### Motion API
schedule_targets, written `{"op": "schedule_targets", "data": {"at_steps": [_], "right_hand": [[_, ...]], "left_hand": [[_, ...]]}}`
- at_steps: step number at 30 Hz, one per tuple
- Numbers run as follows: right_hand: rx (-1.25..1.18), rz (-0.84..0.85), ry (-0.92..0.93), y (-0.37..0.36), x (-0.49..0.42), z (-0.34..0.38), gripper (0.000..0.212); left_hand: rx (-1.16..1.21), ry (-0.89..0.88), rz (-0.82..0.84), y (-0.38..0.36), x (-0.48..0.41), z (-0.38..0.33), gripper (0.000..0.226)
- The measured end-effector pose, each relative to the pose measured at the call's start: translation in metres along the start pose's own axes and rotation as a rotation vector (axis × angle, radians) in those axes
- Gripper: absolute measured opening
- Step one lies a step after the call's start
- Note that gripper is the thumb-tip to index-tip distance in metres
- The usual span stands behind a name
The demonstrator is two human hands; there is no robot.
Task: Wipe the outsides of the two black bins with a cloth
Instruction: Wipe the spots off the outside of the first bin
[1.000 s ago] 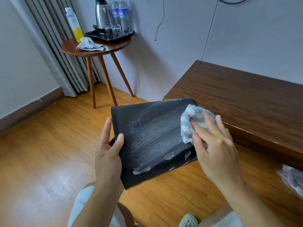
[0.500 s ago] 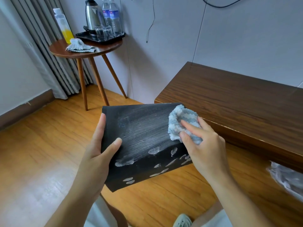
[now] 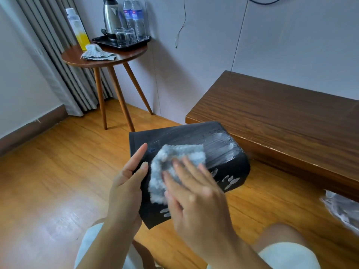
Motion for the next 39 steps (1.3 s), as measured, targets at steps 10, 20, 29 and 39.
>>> {"op": "schedule_targets", "data": {"at_steps": [10, 20, 29, 39], "right_hand": [[0.160, -0.060, -0.299, 0.010, -0.008, -0.071, 0.036], [-0.019, -0.081, 0.032, 0.000, -0.005, -0.024, 0.030], [-0.069, -0.112, 0.002, -0.008, 0.003, -0.006, 0.026], [-1.060, 0.014, -0.742, 0.036, -0.038, -0.035, 0.018]], "left_hand": [[-0.020, -0.088, 0.002, 0.009, 0.008, 0.009, 0.047], [0.067, -0.078, -0.006, 0.007, 0.006, 0.014, 0.047], [-0.010, -0.123, -0.006, 0.003, 0.004, 0.011, 0.051], [-0.078, -0.127, -0.044, 0.008, 0.000, 0.018, 0.048]]}}
Point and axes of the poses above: each hand's wrist, its own x-axis away from the middle knuckle, its own y-axis out of the back of the hand, z = x × y, the point moved 1 cm from there along -x, towards the middle knuckle, and after that the axes turned 3 degrees about -z, right-handed, at the moved point
